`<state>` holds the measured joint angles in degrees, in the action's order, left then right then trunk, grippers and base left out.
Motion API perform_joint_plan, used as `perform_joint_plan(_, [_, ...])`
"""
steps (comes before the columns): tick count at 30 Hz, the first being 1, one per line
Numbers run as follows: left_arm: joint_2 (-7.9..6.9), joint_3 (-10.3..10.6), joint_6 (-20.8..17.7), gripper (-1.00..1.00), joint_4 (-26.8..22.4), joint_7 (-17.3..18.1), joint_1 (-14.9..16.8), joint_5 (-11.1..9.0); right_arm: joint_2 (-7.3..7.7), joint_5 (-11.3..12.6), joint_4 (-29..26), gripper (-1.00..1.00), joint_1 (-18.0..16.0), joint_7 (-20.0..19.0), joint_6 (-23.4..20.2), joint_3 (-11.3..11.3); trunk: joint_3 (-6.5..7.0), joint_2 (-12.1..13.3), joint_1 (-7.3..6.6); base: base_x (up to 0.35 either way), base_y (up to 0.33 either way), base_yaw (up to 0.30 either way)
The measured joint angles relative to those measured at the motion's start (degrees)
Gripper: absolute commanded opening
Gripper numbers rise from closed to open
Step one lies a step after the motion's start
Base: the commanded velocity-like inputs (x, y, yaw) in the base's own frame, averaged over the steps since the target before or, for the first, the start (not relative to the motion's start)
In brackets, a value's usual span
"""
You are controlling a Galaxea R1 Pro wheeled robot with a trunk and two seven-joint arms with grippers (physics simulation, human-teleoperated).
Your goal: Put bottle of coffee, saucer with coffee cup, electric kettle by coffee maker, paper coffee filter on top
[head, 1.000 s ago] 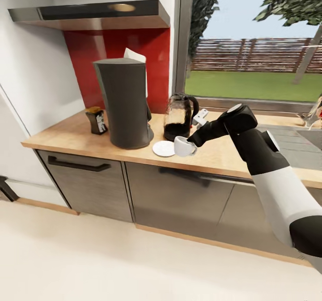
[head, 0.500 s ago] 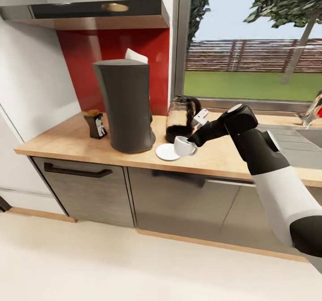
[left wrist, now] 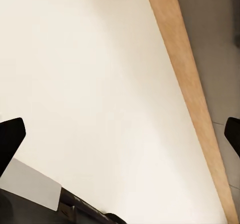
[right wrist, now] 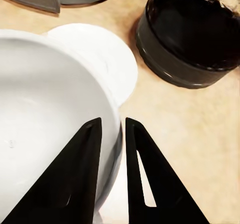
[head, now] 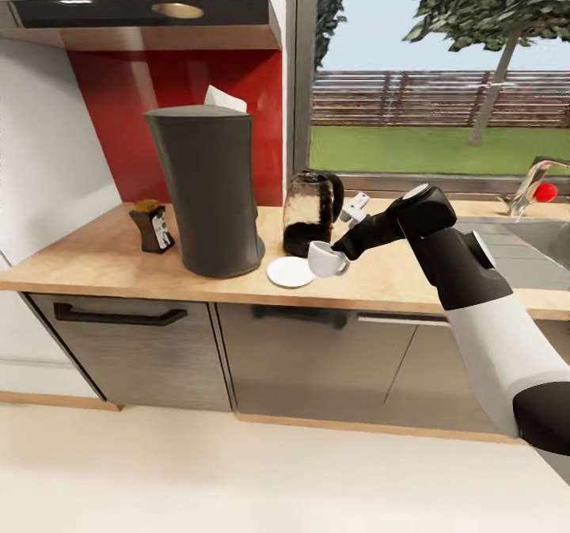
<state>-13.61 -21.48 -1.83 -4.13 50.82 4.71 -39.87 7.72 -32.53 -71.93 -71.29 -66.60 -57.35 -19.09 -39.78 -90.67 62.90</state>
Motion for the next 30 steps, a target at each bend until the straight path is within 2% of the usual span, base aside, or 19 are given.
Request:
perform_joint_plan(11, [0.0, -0.01, 0.0, 1.0, -0.01, -0.04, 0.0, 0.03, 0.07, -0.06, 0.0, -1.0, 0.0, 0.0, 0.0, 0.08, 0.07, 0.0, 0.0, 0.0, 0.297, -0.046])
perform_joint_plan(20, [0.0, 0.01, 0.0, 1.0, 0.01, -0.05, 0.0, -0.01, 0.08, -0.02, 0.01, -1.0, -0.01, -0.04, -0.04, 0.09, 0.51, 0.0, 0.0, 0.0, 0.114, -0.183])
perform_joint_plan(30, [0.0, -0.01, 0.0, 1.0, -0.02, -0.04, 0.0, 0.02, 0.29, 0.01, 0.0, -1.0, 0.0, -0.05, -0.03, 0.19, 0.59, 0.0, 0.0, 0.0, 0.288, -0.02])
